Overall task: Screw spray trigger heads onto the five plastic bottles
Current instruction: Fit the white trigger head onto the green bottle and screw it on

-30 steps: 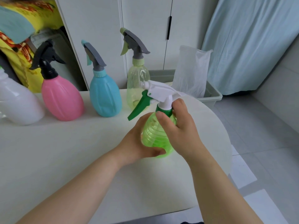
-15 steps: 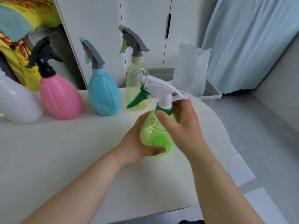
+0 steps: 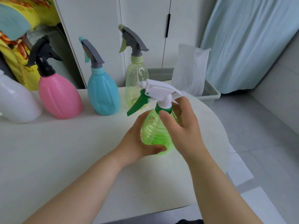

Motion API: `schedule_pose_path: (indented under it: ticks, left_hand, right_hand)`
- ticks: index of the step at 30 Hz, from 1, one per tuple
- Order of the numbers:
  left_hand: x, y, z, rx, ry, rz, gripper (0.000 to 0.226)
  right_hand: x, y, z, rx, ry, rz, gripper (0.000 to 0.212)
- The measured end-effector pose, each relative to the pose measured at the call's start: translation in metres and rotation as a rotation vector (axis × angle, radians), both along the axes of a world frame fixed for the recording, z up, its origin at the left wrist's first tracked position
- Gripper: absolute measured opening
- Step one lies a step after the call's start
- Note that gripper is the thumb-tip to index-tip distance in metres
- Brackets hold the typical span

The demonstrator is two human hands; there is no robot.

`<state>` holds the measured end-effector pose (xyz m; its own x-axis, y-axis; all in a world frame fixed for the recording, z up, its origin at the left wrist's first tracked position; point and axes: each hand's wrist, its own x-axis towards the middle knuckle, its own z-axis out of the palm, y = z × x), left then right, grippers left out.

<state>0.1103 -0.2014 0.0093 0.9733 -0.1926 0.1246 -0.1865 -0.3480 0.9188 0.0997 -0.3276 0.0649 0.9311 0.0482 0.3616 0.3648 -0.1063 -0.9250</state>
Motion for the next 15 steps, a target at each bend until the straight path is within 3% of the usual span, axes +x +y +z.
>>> schedule_pose_path:
  ticks: [2, 9, 15]
  left_hand:
    - [0.000, 0.000, 0.001, -0.010, -0.004, -0.014, 0.077]
    - [0.002, 0.000, 0.000, 0.019, 0.007, -0.014, 0.081]
    - [0.003, 0.001, 0.001, 0.028, 0.015, -0.029, 0.081]
  right_hand:
    - [-0.002, -0.004, 0.001, 0.013, -0.006, 0.044, 0.019]
    - [0.002, 0.007, -0.005, 0.032, -0.001, -0.258, 0.037]
    - [-0.003, 0.001, -0.005, 0.061, -0.010, -0.131, 0.029]
